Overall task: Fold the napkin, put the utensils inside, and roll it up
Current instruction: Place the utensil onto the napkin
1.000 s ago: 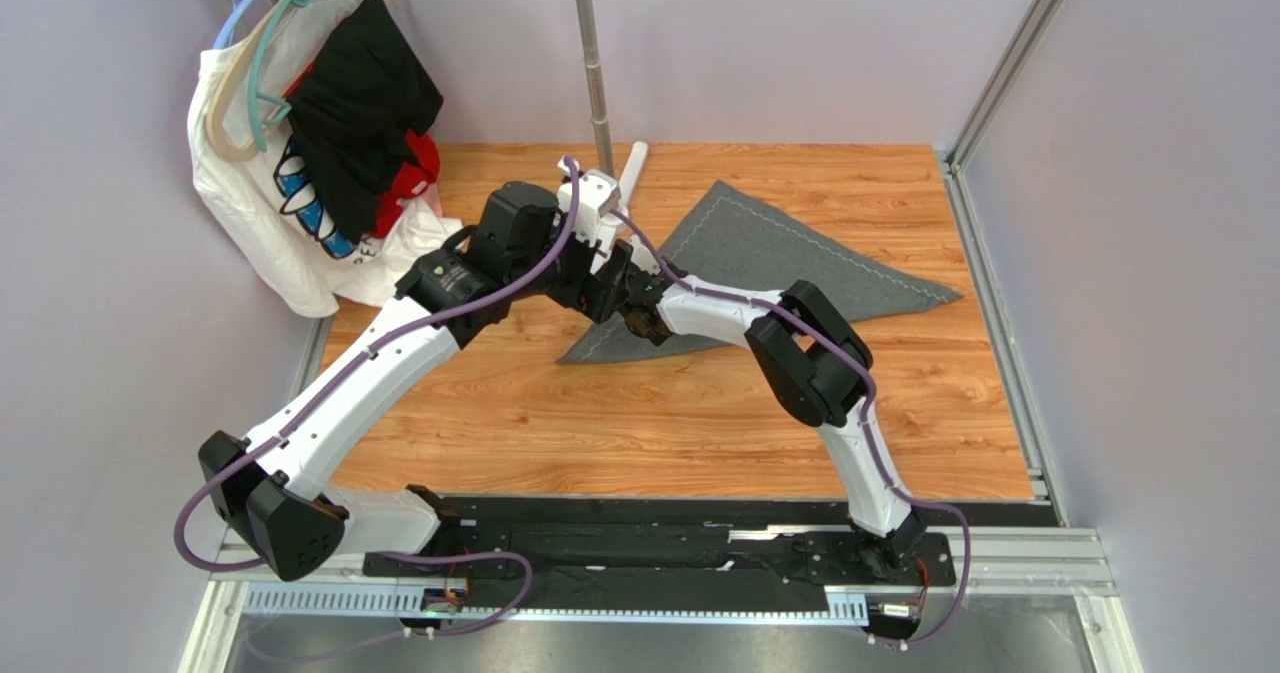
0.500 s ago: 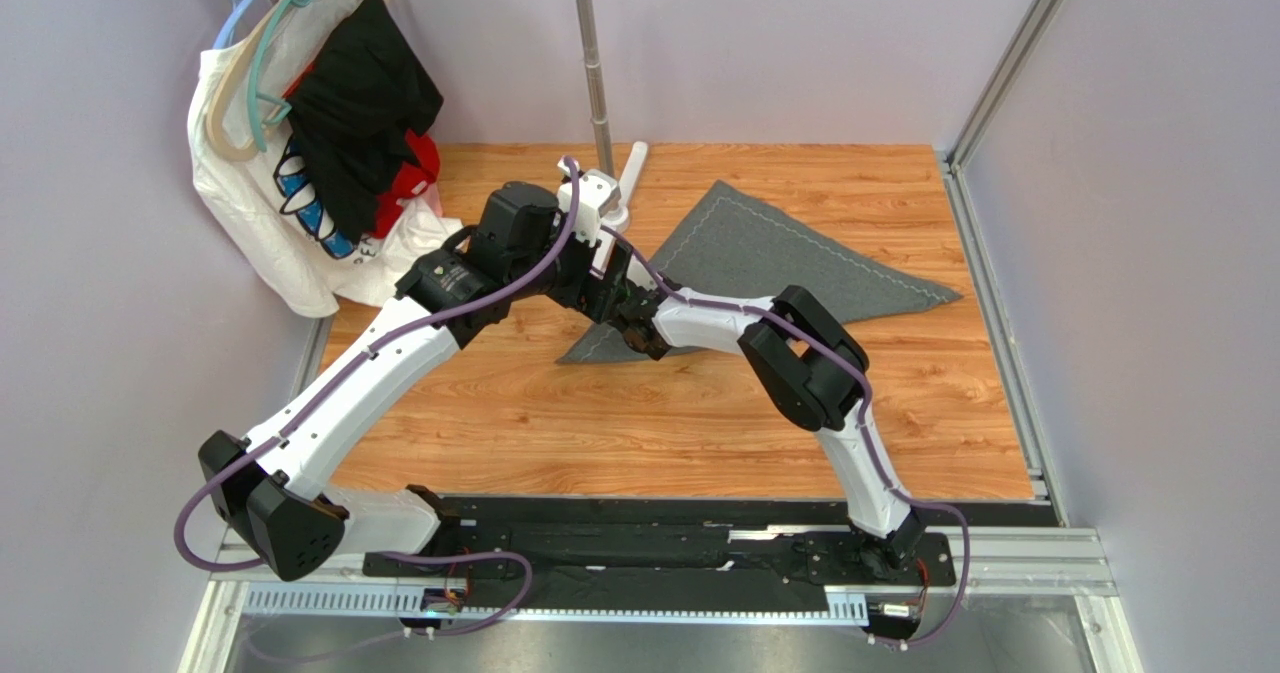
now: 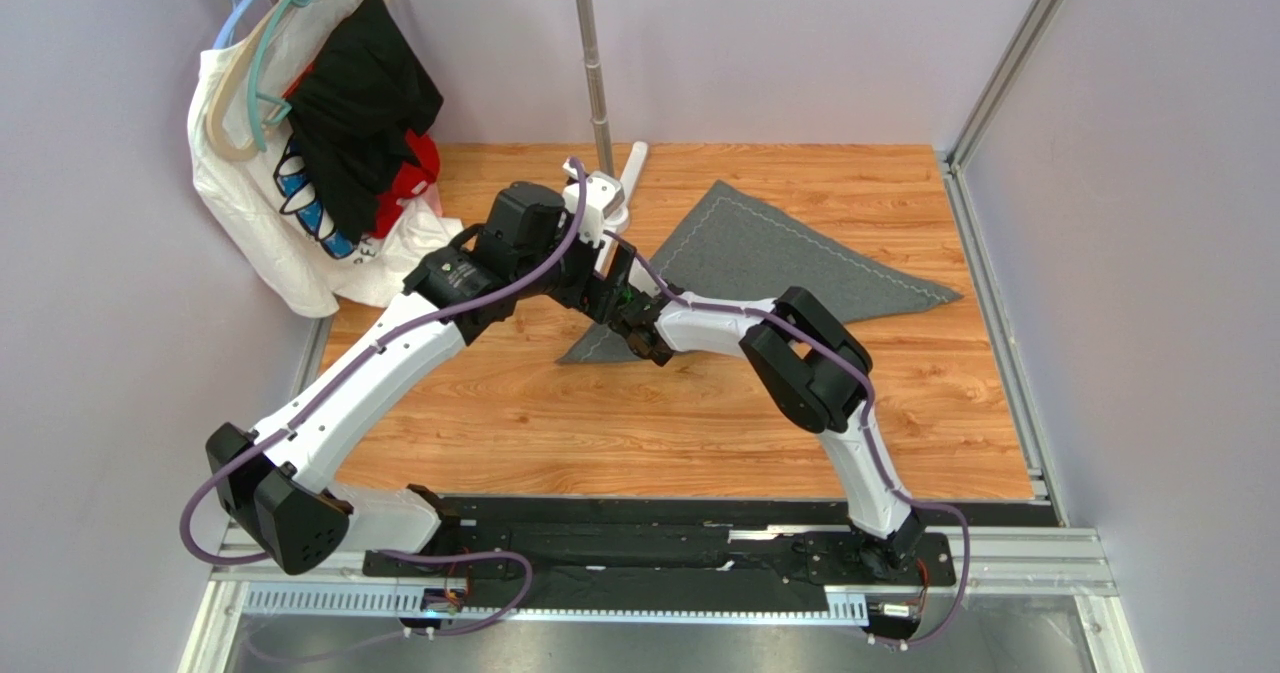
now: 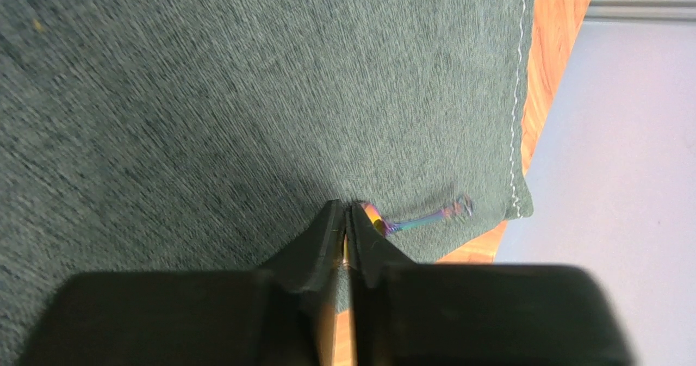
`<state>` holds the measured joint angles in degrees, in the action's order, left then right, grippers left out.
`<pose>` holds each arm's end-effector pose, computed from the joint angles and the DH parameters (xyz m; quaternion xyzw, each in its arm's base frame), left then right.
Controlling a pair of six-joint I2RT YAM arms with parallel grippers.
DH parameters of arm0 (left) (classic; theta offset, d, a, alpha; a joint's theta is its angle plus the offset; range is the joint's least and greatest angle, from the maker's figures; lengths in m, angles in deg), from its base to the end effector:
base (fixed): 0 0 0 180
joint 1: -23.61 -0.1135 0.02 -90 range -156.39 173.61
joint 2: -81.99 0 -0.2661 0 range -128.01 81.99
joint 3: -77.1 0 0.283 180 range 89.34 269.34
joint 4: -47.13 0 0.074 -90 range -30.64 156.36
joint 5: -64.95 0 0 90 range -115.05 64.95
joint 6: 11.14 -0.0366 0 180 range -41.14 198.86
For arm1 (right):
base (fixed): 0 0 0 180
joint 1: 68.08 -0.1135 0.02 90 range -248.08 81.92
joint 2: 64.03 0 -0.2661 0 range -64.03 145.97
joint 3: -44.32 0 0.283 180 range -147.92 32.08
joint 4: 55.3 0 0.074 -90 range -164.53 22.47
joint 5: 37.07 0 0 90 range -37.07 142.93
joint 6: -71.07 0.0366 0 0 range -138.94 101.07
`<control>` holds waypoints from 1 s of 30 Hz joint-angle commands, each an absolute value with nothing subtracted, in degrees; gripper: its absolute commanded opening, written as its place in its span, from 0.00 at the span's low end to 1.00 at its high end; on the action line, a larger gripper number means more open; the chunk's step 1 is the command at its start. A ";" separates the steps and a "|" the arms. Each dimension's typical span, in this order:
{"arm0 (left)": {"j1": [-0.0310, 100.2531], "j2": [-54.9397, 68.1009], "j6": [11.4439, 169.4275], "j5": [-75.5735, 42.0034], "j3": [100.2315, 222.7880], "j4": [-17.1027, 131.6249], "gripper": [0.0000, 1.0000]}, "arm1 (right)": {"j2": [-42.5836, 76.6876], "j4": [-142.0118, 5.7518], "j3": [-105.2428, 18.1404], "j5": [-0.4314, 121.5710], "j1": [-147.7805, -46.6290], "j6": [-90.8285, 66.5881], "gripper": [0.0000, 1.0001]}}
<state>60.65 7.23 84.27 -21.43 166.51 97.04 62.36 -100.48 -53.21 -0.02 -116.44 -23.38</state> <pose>0.2493 -0.1911 0.3780 0.2559 0.8501 -0.1925 0.4182 0.3223 0.3185 0.0988 -0.3388 0.8215 -0.3630 0.2803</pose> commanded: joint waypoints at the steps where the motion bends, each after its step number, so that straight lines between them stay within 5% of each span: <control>1: 60.88 7.45 83.43 -22.85 167.30 97.33 0.97 | 56.57 -101.45 -52.64 0.19 -117.03 -20.17 0.18; 5: 60.79 7.63 83.43 -23.20 167.39 97.25 0.97 | 53.31 -102.51 -52.91 1.07 -117.12 -19.29 0.34; 11: 60.88 7.63 83.25 -23.90 167.48 97.42 0.97 | 48.40 -103.75 -52.47 3.00 -116.60 -16.39 0.43; 30: 60.61 10.97 81.93 -29.97 165.19 94.35 0.98 | 43.54 -95.84 -46.40 31.12 -97.70 -5.84 0.47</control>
